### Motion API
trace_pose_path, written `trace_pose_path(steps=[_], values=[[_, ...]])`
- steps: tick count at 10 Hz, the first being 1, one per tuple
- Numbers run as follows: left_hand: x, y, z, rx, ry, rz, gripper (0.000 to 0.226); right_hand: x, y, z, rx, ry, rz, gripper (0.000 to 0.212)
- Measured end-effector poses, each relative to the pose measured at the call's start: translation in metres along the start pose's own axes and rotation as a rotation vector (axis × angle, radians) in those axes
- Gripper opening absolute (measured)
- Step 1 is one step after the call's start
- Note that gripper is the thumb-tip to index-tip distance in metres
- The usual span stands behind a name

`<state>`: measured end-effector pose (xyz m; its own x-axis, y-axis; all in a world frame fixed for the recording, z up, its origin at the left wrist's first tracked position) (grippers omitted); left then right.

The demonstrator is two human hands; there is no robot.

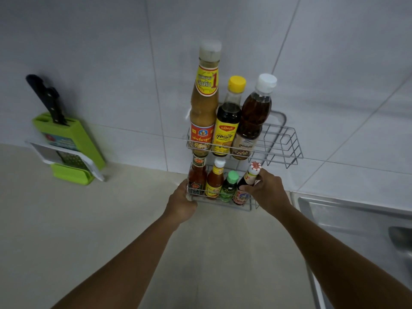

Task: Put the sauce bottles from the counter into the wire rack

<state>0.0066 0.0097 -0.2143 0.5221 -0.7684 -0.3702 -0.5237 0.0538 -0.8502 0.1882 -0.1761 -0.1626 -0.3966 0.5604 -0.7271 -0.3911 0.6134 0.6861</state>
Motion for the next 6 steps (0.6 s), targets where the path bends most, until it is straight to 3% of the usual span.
trace_pose_path(steps=[4,6], values=[[-0.008,-0.003,-0.008,-0.053,0.057,0.042,0.078,0.001,-0.006,-0.007,0.026,0.153,-0.076,0.056],[-0.022,0.008,-0.042,-0.028,0.107,0.175,0.070,-0.002,-0.004,-0.039,0.109,0.115,-0.017,0.066]])
Point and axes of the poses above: each hand's wrist, its own z-axis towards the middle knuckle, its own x-axis out of the palm, y = z × x, the point moved 2 cm from there along z, towards the middle knuckle, and after that the axes turned 2 degrees about -x, right-handed, at the moved point
